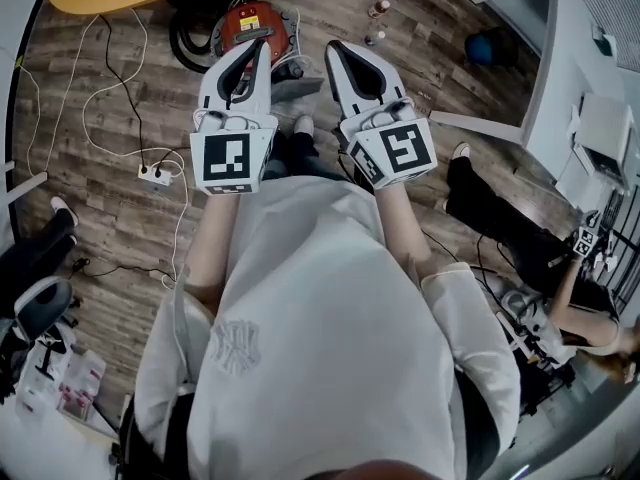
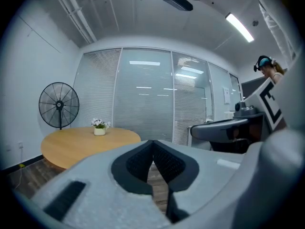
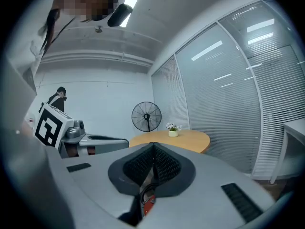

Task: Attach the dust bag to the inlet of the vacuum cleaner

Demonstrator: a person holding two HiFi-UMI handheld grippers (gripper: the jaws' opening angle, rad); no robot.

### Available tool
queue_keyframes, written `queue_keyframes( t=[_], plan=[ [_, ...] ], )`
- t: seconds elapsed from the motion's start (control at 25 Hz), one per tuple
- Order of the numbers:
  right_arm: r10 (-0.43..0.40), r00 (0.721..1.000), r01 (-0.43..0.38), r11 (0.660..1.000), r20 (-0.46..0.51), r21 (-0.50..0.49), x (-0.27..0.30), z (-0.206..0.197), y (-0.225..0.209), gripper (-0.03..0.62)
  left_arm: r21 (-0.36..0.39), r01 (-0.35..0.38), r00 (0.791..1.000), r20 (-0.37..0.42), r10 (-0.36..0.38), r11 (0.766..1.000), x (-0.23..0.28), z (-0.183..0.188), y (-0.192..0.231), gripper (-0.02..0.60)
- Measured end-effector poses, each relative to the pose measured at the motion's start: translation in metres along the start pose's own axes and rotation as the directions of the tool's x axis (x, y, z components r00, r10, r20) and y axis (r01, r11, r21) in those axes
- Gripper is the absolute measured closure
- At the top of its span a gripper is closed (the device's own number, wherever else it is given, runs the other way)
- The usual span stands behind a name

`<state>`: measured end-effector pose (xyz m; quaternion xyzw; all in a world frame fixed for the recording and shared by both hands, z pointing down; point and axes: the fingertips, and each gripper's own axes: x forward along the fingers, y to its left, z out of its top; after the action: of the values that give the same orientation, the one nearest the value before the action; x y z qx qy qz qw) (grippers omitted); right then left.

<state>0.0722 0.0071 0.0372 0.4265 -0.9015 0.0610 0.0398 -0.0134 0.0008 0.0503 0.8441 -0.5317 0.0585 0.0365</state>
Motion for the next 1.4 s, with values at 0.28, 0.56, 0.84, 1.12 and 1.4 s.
queue_keyframes(
  t=[0.28, 0.56, 0.84, 1.12, 1.4],
  plan=[
    [-0.005, 1.0, 0.005, 1.0, -0.025, 0.011, -0.005, -0.012, 0.003, 0.59, -0.006, 0.007, 1.0, -0.006, -0.007, 1.0, -0.003, -0.007, -0.005, 0.565],
    [0.006, 0.999, -0.006, 1.0, -0.05, -0.002, 0.003, -0.018, 0.008, 0.589, -0.028, -0.008, 1.0, -0.008, 0.007, 1.0, -0.001, -0.008, 0.002, 0.565],
    [0.002, 0.998, -0.002, 1.0, -0.058, -0.002, 0.007, -0.02, 0.007, 0.59, -0.043, -0.01, 1.0, -0.009, 0.009, 0.999, 0.001, -0.011, 0.004, 0.565],
    [0.008, 0.998, -0.008, 1.0, -0.067, 0.0, 0.013, -0.023, 0.011, 0.589, -0.05, 0.0, 1.0, -0.014, -0.001, 0.999, 0.003, -0.013, 0.003, 0.565],
    [0.014, 0.997, -0.015, 1.0, -0.072, -0.009, 0.015, -0.021, 0.01, 0.589, -0.052, 0.011, 1.0, -0.01, -0.012, 0.999, 0.006, -0.011, 0.003, 0.565]
  ],
)
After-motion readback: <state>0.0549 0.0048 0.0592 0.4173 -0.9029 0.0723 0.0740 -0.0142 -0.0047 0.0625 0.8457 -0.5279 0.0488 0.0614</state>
